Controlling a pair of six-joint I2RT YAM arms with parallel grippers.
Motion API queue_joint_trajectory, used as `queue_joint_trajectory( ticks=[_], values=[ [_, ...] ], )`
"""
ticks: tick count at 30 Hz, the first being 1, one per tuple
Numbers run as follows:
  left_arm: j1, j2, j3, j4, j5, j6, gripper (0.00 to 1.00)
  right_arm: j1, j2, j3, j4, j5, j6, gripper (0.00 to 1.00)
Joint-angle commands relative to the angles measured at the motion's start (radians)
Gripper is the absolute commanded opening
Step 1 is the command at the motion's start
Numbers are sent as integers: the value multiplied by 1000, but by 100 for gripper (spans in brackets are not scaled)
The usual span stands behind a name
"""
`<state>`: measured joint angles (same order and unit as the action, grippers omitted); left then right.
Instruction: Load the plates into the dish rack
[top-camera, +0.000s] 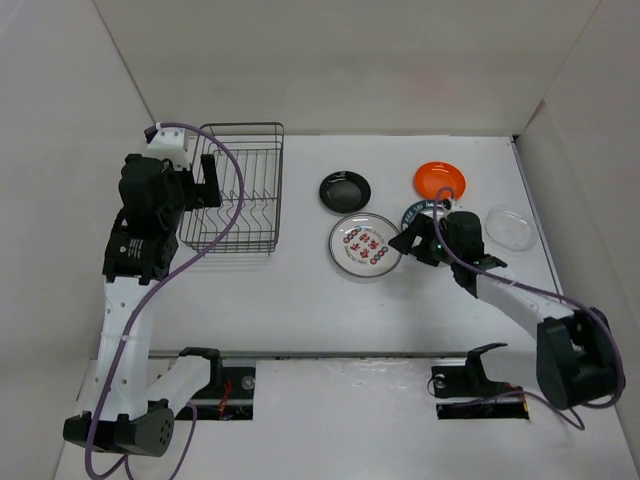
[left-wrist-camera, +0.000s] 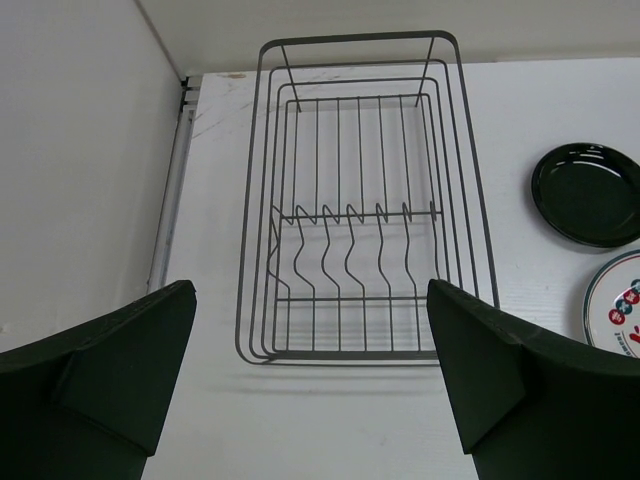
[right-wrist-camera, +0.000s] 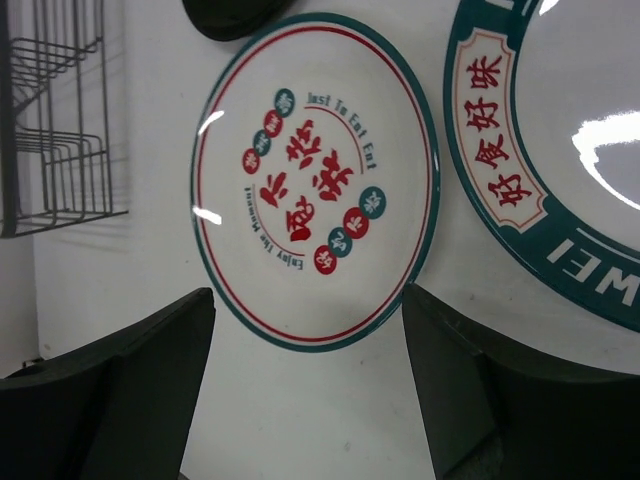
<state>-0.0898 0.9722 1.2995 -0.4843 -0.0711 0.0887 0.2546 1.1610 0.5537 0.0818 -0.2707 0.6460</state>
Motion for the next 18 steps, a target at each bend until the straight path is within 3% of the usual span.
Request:
queue_joint_trajectory(
  ticks=[1,18],
  values=[
    [-1,-17,4,39,13,-4,100,2,103,-2,128,-28,18,80],
    [-1,-26,13,29,-36,-4,100,32,336,48,184,19,38,76]
  ],
)
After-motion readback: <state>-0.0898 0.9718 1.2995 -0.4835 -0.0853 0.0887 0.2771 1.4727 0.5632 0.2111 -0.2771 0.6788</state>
